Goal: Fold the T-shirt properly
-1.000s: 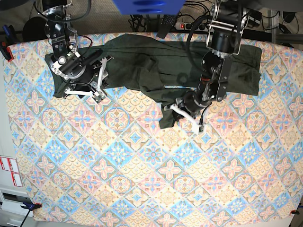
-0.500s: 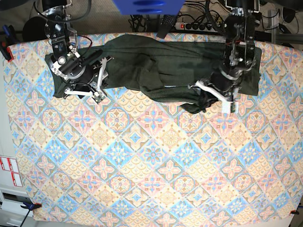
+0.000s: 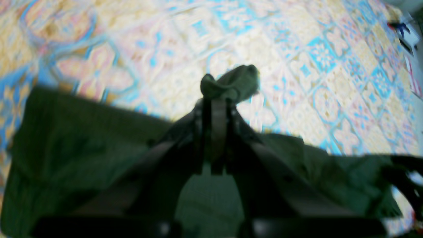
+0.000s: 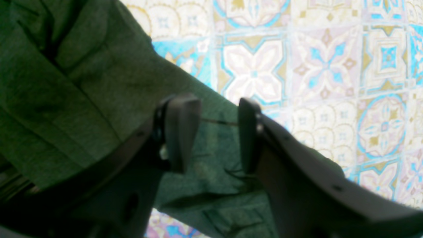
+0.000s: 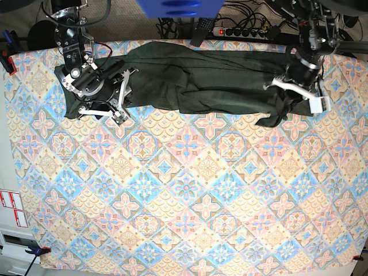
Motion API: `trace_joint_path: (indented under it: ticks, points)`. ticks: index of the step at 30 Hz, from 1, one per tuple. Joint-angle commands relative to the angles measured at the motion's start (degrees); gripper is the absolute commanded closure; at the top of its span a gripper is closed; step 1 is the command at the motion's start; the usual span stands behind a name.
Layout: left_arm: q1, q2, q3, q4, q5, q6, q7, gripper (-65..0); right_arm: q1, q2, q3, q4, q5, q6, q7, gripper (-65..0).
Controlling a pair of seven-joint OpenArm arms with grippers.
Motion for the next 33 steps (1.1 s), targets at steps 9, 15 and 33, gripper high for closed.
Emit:
trace_joint_path:
  ticks: [9, 15, 33]
  points:
    - [5.1, -3.7, -8.2, 0.7, -7.5, -0.5, -1.2, 0.0, 0.3, 0.4, 0.3, 0.8, 0.0, -0.1, 1.0, -23.2]
    - [6.5, -4.1, -9.7, 0.0, -7.4, -0.5, -1.1, 0.0, 0.3, 0.4, 0.0, 0.8, 0.0, -0.1, 1.0, -23.2]
    - [6.5, -3.7, -9.4, -5.3, -1.0, -0.5, -1.1, 0.0, 0.3, 0.4, 0.0, 0.8, 0.0, -0.1, 1.0, -23.2]
